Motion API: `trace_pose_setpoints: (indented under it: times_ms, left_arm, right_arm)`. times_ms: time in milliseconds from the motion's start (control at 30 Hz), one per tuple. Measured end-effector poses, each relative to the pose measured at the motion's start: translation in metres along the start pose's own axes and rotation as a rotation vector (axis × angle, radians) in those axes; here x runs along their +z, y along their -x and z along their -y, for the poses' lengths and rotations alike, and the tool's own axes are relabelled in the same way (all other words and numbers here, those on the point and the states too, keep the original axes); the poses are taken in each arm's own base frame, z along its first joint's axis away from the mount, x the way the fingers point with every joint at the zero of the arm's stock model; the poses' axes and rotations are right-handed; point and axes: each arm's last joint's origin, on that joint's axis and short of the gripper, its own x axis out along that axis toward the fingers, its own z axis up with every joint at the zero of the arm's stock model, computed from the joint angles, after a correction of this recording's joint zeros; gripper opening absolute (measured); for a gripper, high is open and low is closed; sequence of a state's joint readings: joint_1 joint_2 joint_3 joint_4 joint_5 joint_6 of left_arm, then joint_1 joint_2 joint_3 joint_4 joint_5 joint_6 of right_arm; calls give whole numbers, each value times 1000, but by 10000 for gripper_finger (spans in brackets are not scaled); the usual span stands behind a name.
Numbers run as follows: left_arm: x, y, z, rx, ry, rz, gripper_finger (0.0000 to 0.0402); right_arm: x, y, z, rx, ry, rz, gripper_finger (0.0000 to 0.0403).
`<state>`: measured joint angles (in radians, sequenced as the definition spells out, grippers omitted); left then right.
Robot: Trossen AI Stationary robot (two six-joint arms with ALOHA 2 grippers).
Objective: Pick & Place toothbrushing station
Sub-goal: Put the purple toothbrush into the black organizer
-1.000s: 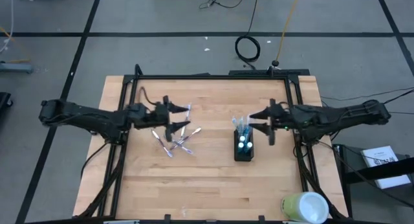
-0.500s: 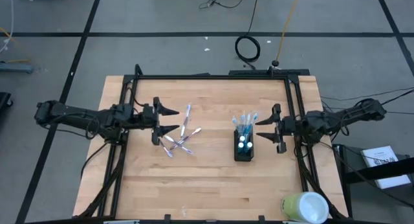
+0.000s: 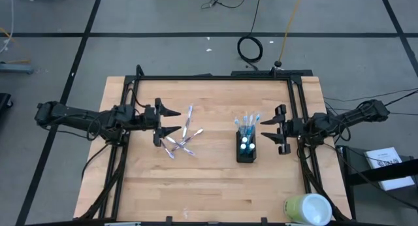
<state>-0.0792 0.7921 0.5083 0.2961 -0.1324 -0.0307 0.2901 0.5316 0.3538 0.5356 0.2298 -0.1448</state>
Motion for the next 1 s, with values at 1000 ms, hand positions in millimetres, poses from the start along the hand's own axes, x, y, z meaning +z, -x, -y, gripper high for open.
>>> trace_pose_setpoints:
  times_ms: [1000]
  left_arm:
    - [0,0,0,0,0,0,269]
  right_arm:
    - [-1,0,0,1,-52,-8,164]
